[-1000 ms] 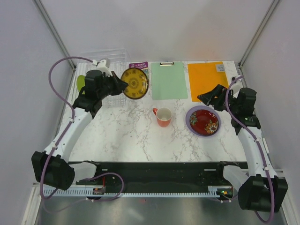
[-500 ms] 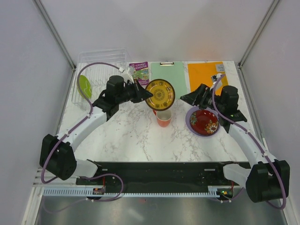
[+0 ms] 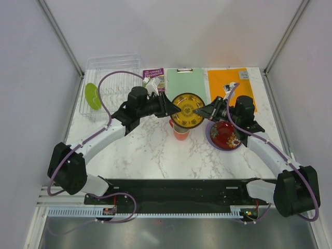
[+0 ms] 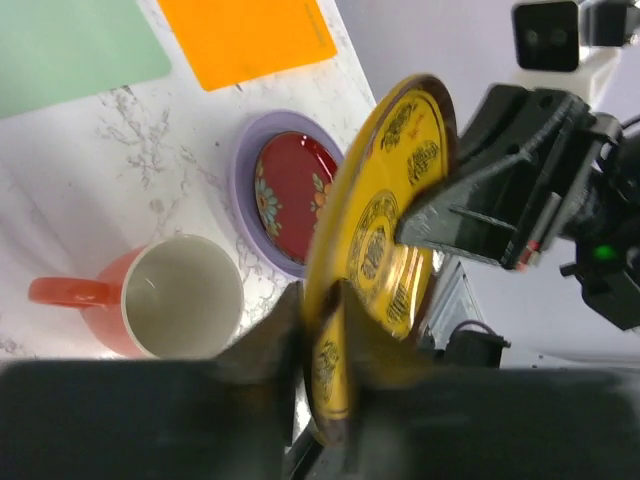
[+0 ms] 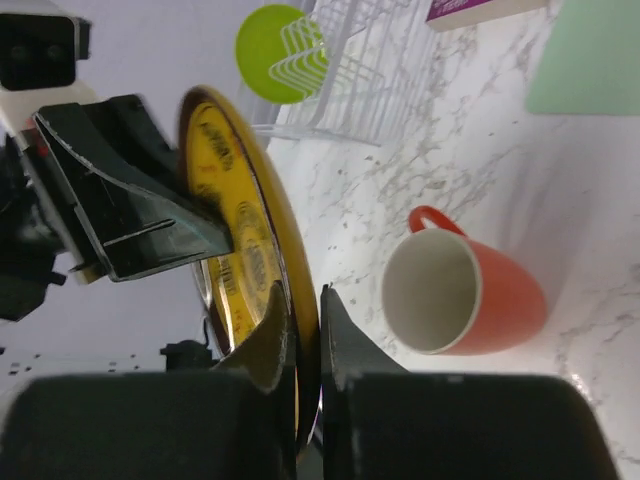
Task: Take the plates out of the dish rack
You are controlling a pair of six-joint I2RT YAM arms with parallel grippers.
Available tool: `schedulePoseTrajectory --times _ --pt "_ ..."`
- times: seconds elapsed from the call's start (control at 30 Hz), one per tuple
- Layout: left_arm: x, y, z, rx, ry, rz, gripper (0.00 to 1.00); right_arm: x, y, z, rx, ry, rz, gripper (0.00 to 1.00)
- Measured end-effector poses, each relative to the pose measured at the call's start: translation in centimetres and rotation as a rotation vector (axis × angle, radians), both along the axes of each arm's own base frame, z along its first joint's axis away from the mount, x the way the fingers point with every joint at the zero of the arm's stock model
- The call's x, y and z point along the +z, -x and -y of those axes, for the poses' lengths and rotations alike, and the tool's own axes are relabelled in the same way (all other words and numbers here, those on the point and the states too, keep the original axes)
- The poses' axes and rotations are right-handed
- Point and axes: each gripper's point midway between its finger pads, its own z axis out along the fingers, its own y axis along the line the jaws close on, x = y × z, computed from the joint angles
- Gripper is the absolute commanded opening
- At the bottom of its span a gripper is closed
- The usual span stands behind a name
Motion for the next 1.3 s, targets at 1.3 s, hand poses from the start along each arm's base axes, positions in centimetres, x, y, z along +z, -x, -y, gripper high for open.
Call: schedulePoseTrajectory --times 1.3 --pt "3.9 0.0 -18.9 0.719 -0.475 0.336 0.95 -15.1 4.8 19.6 -0.554 0.366 -0.556 0.03"
